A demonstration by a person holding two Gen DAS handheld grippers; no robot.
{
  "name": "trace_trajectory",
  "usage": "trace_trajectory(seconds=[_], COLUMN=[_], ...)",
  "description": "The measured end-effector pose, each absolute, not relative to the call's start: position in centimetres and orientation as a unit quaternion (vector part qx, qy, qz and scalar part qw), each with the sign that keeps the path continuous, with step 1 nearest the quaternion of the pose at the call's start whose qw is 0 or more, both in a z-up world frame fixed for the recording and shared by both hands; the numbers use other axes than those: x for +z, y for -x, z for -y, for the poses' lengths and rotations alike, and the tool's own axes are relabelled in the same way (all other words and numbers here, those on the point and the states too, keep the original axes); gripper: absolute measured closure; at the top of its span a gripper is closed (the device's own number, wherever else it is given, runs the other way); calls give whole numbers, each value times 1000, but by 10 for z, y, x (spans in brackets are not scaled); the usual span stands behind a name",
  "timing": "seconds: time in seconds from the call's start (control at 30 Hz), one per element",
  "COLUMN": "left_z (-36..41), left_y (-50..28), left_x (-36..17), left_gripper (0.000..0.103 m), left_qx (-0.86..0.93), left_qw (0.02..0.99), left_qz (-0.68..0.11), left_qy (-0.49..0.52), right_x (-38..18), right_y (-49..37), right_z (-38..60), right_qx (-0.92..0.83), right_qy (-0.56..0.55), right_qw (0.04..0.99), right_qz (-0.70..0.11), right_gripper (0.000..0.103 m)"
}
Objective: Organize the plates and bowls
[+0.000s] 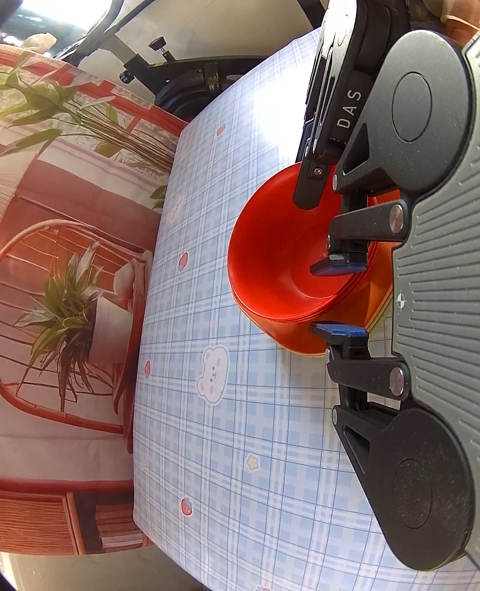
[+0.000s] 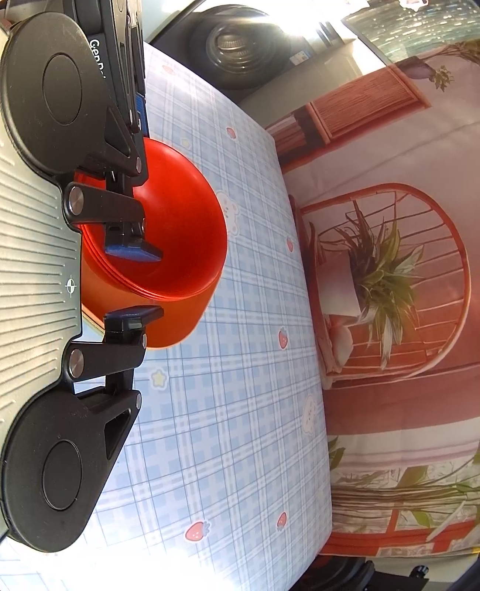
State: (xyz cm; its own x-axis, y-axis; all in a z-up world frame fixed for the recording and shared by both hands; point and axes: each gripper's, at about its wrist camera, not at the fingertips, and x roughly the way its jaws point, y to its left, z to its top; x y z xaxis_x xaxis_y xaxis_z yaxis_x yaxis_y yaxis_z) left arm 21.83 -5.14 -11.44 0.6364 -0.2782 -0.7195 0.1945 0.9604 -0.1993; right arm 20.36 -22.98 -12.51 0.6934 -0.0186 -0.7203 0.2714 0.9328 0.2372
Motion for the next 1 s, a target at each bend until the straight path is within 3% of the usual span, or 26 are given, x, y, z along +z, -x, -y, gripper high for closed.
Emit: trace_trajectory(seconds=[0.5,0.6,0.67,0.8,0.87,1.0], left_z=[51,50,49,50,48,41], left_y=[-200,-194,-188,-175,-166,-149], left_x=[-83,-72,-62,-40,-28,-8], left_gripper=[57,45,39,27,23,19], left_qx=[-118,-112,-109,-101,-99,-98], left_qw=[924,931,936,947,952,957], left_qz=[-361,-346,-333,-304,-289,-273], left_qy=[27,20,16,0,-1,12], right_x=[-88,-71,-56,-27,-15,9], right_y=[-187,-181,-175,-160,-152,-138], right_z=[236,238,240,243,245,244], right_qx=[-97,-102,-103,-106,-103,-100], right_qy=[-160,-148,-139,-121,-121,-126], right_qw=[924,934,941,952,955,956], right_qz=[-333,-309,-290,-260,-251,-246], right_gripper=[69,56,39,20,5,0])
